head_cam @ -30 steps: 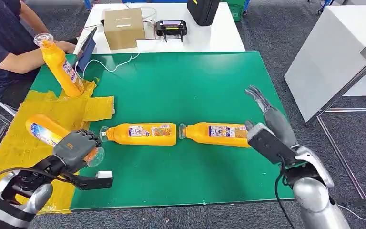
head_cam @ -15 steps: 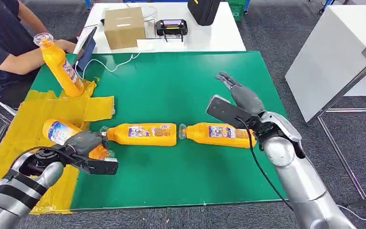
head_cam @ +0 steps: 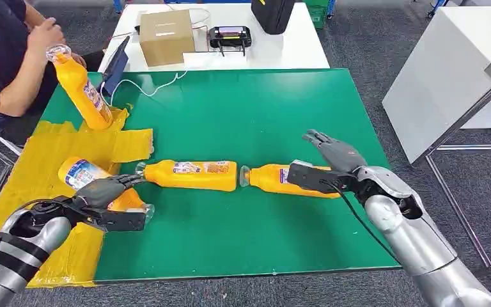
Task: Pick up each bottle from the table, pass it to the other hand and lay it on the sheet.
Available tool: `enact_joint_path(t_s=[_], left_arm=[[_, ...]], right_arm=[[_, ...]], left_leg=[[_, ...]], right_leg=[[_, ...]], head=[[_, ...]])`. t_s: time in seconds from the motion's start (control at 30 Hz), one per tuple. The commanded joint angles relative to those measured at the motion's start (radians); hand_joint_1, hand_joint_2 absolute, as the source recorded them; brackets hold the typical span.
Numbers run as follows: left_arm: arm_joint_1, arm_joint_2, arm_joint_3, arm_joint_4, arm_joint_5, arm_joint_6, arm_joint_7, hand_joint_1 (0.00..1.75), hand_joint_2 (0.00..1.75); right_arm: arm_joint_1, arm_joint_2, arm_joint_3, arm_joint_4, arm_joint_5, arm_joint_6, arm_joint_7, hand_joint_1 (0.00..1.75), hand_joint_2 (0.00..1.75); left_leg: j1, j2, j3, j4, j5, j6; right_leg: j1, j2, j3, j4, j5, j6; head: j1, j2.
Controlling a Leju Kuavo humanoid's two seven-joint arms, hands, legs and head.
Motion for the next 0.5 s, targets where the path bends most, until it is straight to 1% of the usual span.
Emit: enact_joint_path(t_s=[0.03, 0.1, 0.13, 0.2, 0.23, 0.27, 0.3, 0.33, 0.37, 0.47, 0.5], left_arm=[[0.199, -0.103, 0.259, -0.203, 0.253, 0.081, -0.075, 0.0, 0.0], [0.209, -0.106, 0.263, -0.227, 0.255, 0.077, -0.065, 0.0, 0.0], [0.209, -0.106, 0.263, -0.227, 0.255, 0.077, -0.065, 0.0, 0.0], [0.208, -0.106, 0.264, -0.229, 0.256, 0.075, -0.063, 0.0, 0.0], [0.206, -0.106, 0.266, -0.224, 0.255, 0.076, -0.063, 0.0, 0.0], [0.206, -0.106, 0.266, -0.224, 0.255, 0.076, -0.063, 0.0, 0.0], [0.213, -0.129, 0.293, -0.226, 0.305, 0.075, -0.081, 0.0, 0.0], [0.235, -0.159, 0.328, -0.259, 0.361, 0.071, -0.098, 0.0, 0.0], [0.254, -0.173, 0.346, -0.29, 0.405, 0.049, -0.093, 0.0, 0.0], [0.287, -0.186, 0.355, -0.344, 0.472, 0.01, -0.082, 0.0, 0.0], [0.296, -0.188, 0.355, -0.358, 0.482, 0.005, -0.08, 0.0, 0.0]], right_arm=[[0.211, -0.096, -0.119, 0.044, 0.093, -0.037, -0.047, 0.0, 1.75], [0.221, -0.094, -0.128, 0.044, 0.101, -0.04, -0.055, 0.0, 1.75], [0.221, -0.094, -0.128, 0.044, 0.101, -0.04, -0.055, 0.0, 1.75], [0.217, -0.089, -0.128, 0.041, 0.104, -0.039, -0.055, 0.0, 1.75], [0.214, -0.086, -0.129, 0.041, 0.107, -0.036, -0.054, 0.0, 1.75], [0.214, -0.086, -0.129, 0.041, 0.107, -0.036, -0.054, 0.0, 1.75], [0.216, -0.084, -0.134, 0.042, 0.116, -0.029, -0.051, 0.0, 1.75], [0.226, -0.08, -0.147, 0.048, 0.124, -0.027, -0.056, 0.0, 1.75], [0.23, -0.076, -0.151, 0.058, 0.143, -0.032, -0.072, 0.0, 1.75], [0.221, -0.055, -0.151, 0.094, 0.185, -0.058, -0.091, 0.0, 1.75], [0.216, -0.044, -0.154, 0.105, 0.193, -0.066, -0.09, 0.0, 1.75]], left_leg=[[0.001, -0.005, 0.005, -0.002, -0.002, -0.001], [0.001, -0.007, 0.004, -0.001, -0.002, 0.0], [0.001, -0.007, 0.004, 0.0, -0.003, 0.0], [0.0, -0.005, 0.0, -0.001, -0.002, 0.0], [0.0, -0.006, 0.002, 0.0, -0.003, -0.001], [0.0, -0.005, 0.0, 0.0, -0.002, -0.001], [0.0, -0.005, 0.002, 0.0, -0.003, -0.001], [0.0, -0.005, 0.001, -0.001, -0.002, -0.001], [0.0, -0.006, 0.002, 0.0, -0.003, -0.001], [0.0, -0.005, 0.0, -0.001, -0.002, 0.0], [0.001, -0.005, 0.003, -0.001, -0.003, -0.001]], right_leg=[[0.001, -0.001, 0.008, -0.004, -0.002, -0.001], [0.0, -0.002, 0.007, -0.003, -0.003, 0.0], [0.0, -0.001, 0.007, -0.002, -0.004, -0.001], [-0.001, 0.0, 0.001, -0.001, -0.001, -0.001], [0.0, 0.001, 0.004, -0.001, -0.002, -0.001], [0.0, 0.001, 0.001, -0.001, -0.001, -0.001], [0.0, 0.002, 0.004, -0.001, -0.002, -0.002], [0.0, 0.001, 0.002, -0.001, -0.001, -0.002], [0.0, 0.002, 0.004, -0.001, -0.002, -0.002], [0.0, 0.0, 0.001, -0.002, -0.001, -0.001], [0.0, 0.002, 0.004, -0.002, -0.002, -0.001]], head=[[0.0, 0.0], [0.001, 0.0], [0.0, 0.0], [0.0, 0.0], [0.001, 0.0], [0.0, 0.0], [0.0, 0.0], [0.0, 0.0], [0.0, 0.0], [0.0, 0.0], [0.0, 0.0]])
